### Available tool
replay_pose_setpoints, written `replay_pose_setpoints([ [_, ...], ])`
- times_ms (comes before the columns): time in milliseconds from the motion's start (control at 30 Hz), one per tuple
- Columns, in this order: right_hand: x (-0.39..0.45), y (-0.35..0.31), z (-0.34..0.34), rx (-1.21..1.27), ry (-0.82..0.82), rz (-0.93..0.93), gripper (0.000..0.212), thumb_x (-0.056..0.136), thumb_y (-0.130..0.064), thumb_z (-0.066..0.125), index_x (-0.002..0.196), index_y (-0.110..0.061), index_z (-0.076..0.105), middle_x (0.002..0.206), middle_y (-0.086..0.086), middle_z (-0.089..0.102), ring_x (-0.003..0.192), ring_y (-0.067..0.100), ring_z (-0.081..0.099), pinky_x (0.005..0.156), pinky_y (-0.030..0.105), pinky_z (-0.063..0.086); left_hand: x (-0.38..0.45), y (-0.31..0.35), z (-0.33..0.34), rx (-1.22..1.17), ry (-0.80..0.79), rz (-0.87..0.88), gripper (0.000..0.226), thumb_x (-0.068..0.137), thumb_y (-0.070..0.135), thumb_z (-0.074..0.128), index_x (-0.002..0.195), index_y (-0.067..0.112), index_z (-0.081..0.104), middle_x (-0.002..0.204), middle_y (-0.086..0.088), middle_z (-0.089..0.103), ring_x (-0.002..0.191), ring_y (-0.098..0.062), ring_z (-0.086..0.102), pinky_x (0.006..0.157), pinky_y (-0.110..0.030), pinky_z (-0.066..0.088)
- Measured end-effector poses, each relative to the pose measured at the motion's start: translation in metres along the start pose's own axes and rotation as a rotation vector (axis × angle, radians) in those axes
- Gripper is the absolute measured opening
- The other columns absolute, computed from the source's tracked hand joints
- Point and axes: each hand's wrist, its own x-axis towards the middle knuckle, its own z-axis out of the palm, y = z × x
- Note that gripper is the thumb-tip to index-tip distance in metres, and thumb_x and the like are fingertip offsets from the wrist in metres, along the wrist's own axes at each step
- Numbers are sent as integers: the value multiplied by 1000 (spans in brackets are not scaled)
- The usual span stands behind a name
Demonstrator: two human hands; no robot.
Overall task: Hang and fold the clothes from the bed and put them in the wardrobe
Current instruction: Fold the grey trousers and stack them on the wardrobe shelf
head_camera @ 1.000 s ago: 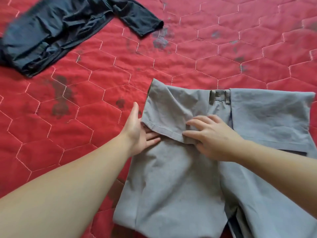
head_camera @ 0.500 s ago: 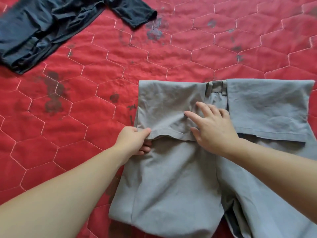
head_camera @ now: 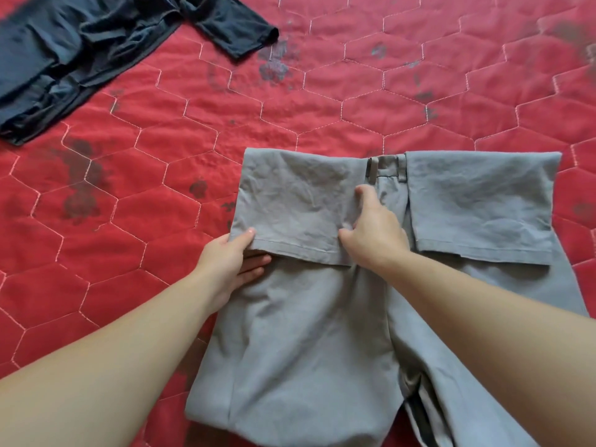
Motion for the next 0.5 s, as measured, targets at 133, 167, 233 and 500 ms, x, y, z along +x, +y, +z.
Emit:
replay_pose_setpoints([
  [133, 12, 1, -4, 144, -41, 41, 55, 81, -15, 57, 131, -29, 40, 109, 9, 64, 103, 30, 59, 91, 39, 48, -1, 0, -1, 29, -65, -37, 9, 98, 26, 56, 101, 19, 61, 71, 2, 74, 64, -13, 73, 51, -23, 55],
  [167, 17, 2, -6, 159, -58, 23, 53, 80, -13, 56, 129, -29, 43, 108, 9, 64, 102, 28, 59, 88, 35, 48, -1, -2, -2, 57, -63, -36, 10, 98, 26, 57, 100, 17, 61, 74, 0, 74, 64, -14, 73, 51, -23, 56],
  [233, 27, 3, -13, 121, -20, -41, 44, 81, -15, 55, 123, -28, 53, 106, 8, 66, 102, 27, 59, 85, 32, 47, -1, -7, -2, 135, -56, -11, 13, 97, 27, 59, 97, 15, 62, 74, -2, 73, 60, -12, 72, 50, -22, 56],
  [500, 40, 5, -26, -375, 178, -482, 42, 88, -29, 52, 130, -25, 53, 129, 6, 52, 117, 32, 48, 92, 42, 39, -1, -8, -4, 219, -56, -21, 22, 92, 33, 65, 97, 12, 64, 62, 1, 72, 51, -12, 69, 41, -20, 49],
])
